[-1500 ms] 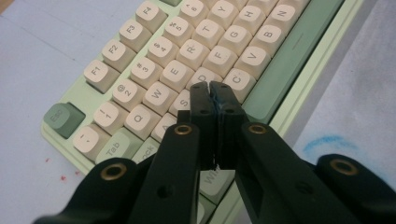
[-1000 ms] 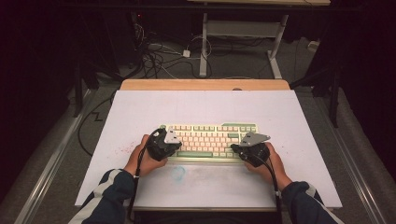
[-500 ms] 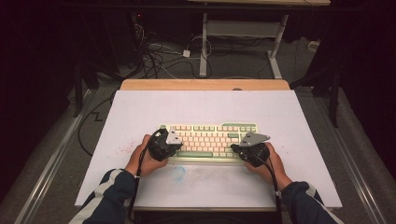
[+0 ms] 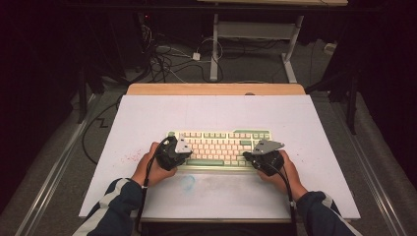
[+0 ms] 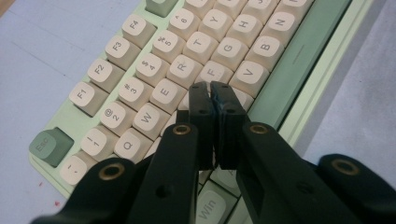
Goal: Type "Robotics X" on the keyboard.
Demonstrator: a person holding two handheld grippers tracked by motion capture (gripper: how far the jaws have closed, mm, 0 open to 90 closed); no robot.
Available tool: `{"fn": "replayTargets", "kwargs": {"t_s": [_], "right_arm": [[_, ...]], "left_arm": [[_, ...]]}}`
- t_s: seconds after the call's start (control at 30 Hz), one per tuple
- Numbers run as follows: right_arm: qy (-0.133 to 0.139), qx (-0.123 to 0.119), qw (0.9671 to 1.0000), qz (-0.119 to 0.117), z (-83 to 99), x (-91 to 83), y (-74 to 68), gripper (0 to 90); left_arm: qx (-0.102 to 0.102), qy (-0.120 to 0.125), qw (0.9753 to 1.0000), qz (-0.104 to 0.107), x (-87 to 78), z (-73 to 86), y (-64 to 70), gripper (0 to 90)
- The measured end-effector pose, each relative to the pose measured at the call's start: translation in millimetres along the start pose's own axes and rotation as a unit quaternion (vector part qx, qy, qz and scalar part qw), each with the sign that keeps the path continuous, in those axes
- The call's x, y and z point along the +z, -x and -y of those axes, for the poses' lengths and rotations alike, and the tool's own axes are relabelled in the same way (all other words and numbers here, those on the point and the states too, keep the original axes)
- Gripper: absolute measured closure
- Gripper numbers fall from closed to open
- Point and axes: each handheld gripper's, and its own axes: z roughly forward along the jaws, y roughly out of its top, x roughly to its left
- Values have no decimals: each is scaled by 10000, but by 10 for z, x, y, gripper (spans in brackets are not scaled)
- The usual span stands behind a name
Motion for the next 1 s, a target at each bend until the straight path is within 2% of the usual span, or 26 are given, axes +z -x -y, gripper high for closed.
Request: {"fn": "replayTargets", "kwargs": {"t_s": [0.33, 0.5, 0.83, 1.0], "right_arm": [[6, -54, 10000, 13, -2, -2, 4, 900], [28, 56, 10000, -9, 5, -13, 17, 879], [313, 142, 9994, 94, -39, -113, 53, 844], [523, 198, 9983, 181, -59, -168, 67, 769]], "left_arm": [[27, 71, 10000, 27, -27, -13, 8, 826], [30, 170, 9999, -5, -39, -27, 0, 789], [-21, 637, 9978, -156, -81, -93, -22, 623], [-38, 821, 9963, -239, -90, -113, -14, 538]]}}
